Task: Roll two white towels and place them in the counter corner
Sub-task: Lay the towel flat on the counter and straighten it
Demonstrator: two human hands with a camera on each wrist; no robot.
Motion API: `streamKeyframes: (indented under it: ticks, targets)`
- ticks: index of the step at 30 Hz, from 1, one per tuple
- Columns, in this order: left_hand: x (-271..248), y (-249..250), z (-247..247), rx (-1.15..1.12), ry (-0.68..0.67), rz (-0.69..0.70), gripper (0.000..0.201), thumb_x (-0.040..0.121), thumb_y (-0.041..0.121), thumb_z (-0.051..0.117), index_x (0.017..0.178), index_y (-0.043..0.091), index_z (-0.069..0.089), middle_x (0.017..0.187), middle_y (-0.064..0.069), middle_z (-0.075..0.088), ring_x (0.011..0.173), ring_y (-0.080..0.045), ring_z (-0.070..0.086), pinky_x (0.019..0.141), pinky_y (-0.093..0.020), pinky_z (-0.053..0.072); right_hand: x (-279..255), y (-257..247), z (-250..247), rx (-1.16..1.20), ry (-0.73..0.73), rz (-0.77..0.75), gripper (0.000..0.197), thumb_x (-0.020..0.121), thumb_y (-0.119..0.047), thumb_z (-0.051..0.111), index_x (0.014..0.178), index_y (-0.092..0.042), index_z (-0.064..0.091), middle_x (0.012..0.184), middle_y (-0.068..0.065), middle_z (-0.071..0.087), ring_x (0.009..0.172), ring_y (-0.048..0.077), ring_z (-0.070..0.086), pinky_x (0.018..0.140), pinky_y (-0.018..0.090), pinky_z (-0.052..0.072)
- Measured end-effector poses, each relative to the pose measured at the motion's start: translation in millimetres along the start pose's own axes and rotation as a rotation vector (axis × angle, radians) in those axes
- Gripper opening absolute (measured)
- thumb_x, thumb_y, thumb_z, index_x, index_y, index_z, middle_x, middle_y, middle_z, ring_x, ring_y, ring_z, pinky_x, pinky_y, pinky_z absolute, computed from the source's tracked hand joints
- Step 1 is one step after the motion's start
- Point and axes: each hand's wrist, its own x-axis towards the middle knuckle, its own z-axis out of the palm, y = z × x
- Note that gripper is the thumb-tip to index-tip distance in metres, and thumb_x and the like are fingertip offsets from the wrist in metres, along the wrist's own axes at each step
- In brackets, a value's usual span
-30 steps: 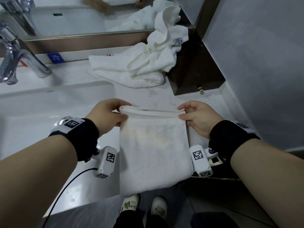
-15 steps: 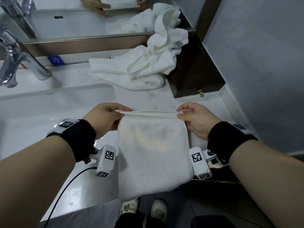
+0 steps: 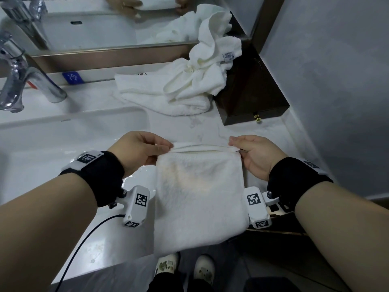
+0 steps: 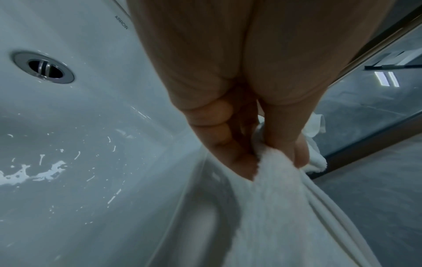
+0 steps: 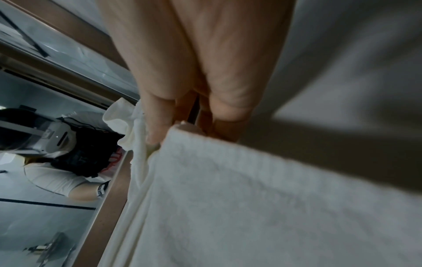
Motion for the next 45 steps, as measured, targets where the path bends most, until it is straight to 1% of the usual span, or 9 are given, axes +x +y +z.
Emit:
streamKeyframes:
  ticks: [7, 11, 14, 20, 27, 30, 33, 39, 45]
  targets:
    - [0.8, -7.6, 3.8, 0.024, 0.056, 0.063, 0.039, 0.083, -0.004, 0.073, 0.102, 0.03, 0.077, 0.084, 0.002, 0.058, 0.068, -0.016, 0.065, 0.066, -0.025, 0.056, 0.8, 6.5, 2.2, -0.006, 0.044, -0.006, 0.012, 0.083, 0.003, 0.068, 0.095, 0.003, 0.069, 0.089, 0.016, 0.071, 0.08, 0.023, 0.07, 0.079, 0.033, 0.06]
    - [0.5, -10.4, 3.2, 0.137, 0.088, 0.065, 0.027, 0.084, 0.003, 0.074, 0.092, 0.029, 0.079, 0.092, 0.005, 0.076, 0.074, -0.014, 0.073, 0.066, -0.02, 0.056, -1.4, 2.8, 8.1, -0.055, 0.071, 0.007, 0.017, 0.083, 0.013, 0.061, 0.088, -0.003, 0.064, 0.081, 0.013, 0.066, 0.072, 0.022, 0.066, 0.064, 0.03, 0.059]
    - [0.0, -12.6, 3.6, 0.143, 0.103, 0.072, 0.024, 0.084, 0.003, 0.074, 0.089, 0.026, 0.079, 0.098, 0.003, 0.077, 0.083, -0.017, 0.074, 0.072, -0.026, 0.056, -1.9, 2.2, 12.4, -0.077, 0.084, 0.003, 0.021, 0.082, 0.017, 0.057, 0.08, -0.004, 0.06, 0.076, 0.013, 0.06, 0.068, 0.023, 0.061, 0.057, 0.028, 0.056]
    - [0.4, -16.3, 5.2, 0.127, 0.127, 0.091, 0.024, 0.084, -0.001, 0.073, 0.083, 0.022, 0.079, 0.097, -0.001, 0.076, 0.08, -0.017, 0.072, 0.072, -0.026, 0.057, 0.9, 2.8, 11.8, -0.067, 0.053, -0.011, 0.02, 0.082, 0.017, 0.057, 0.08, -0.003, 0.062, 0.076, 0.012, 0.06, 0.07, 0.022, 0.062, 0.063, 0.028, 0.056]
    - [-0.2, -19.3, 5.9, 0.121, 0.154, 0.111, 0.025, 0.082, -0.004, 0.072, 0.08, 0.02, 0.078, 0.096, -0.009, 0.073, 0.074, -0.016, 0.07, 0.067, -0.023, 0.055, 3.5, 10.5, 7.2, 0.031, 0.018, 0.022, 0.017, 0.084, 0.01, 0.062, 0.098, 0.0, 0.063, 0.088, 0.016, 0.067, 0.08, 0.026, 0.068, 0.079, 0.033, 0.058]
    - [0.8, -19.8, 5.1, 0.116, 0.162, 0.116, 0.024, 0.082, -0.004, 0.072, 0.078, 0.02, 0.078, 0.096, -0.014, 0.071, 0.071, -0.015, 0.068, 0.067, -0.025, 0.054, 2.0, 11.5, 7.4, 0.084, -0.011, 0.04, 0.011, 0.087, 0.007, 0.06, 0.095, 0.0, 0.064, 0.086, 0.014, 0.07, 0.077, 0.022, 0.07, 0.076, 0.03, 0.06]
    - [0.9, -21.0, 4.9, 0.124, 0.166, 0.108, 0.024, 0.082, -0.004, 0.072, 0.078, 0.02, 0.077, 0.091, -0.009, 0.071, 0.07, -0.014, 0.067, 0.065, -0.024, 0.053, -0.8, 15.3, 6.5, 0.066, -0.015, 0.029, 0.01, 0.09, 0.0, 0.062, 0.099, 0.002, 0.065, 0.086, 0.011, 0.073, 0.077, 0.018, 0.072, 0.07, 0.027, 0.06]
    - [1.7, -22.8, 3.5, 0.123, 0.167, 0.096, 0.026, 0.082, -0.005, 0.071, 0.077, 0.02, 0.076, 0.094, -0.004, 0.074, 0.072, -0.013, 0.068, 0.063, -0.02, 0.053, -3.2, 10.5, 5.4, -0.069, -0.027, 0.027, 0.012, 0.086, 0.003, 0.064, 0.095, -0.005, 0.066, 0.081, 0.012, 0.068, 0.069, 0.021, 0.068, 0.069, 0.035, 0.058]
    - [5.7, -23.0, 2.9, 0.146, 0.172, 0.071, 0.03, 0.079, -0.007, 0.073, 0.076, 0.022, 0.079, 0.074, 0.011, 0.069, 0.069, -0.011, 0.069, 0.065, -0.022, 0.054, -2.2, 2.9, 3.6, -0.044, -0.049, 0.086, 0.01, 0.085, 0.005, 0.064, 0.088, -0.004, 0.065, 0.078, 0.012, 0.069, 0.066, 0.021, 0.069, 0.062, 0.032, 0.06]
